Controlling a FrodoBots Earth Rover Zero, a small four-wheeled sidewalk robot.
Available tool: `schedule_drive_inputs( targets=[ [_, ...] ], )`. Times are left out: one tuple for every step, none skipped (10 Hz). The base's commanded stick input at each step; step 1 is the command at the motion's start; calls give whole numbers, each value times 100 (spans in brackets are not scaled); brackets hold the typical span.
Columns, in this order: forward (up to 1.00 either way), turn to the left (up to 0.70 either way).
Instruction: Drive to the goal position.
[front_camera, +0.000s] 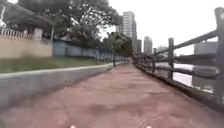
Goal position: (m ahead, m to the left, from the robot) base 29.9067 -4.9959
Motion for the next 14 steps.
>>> schedule_drive_inputs(
  targets=[
    [100, 3],
    [100, -18],
    [100, -37],
    [100, -3],
    [100, 3],
    [100, 3],
    [100, -16],
    [100, -37],
    [100, -37],
    [100, -37],
    [100, 3],
    [100, 3],
    [100, 3],
    [100, 3]
  ],
)
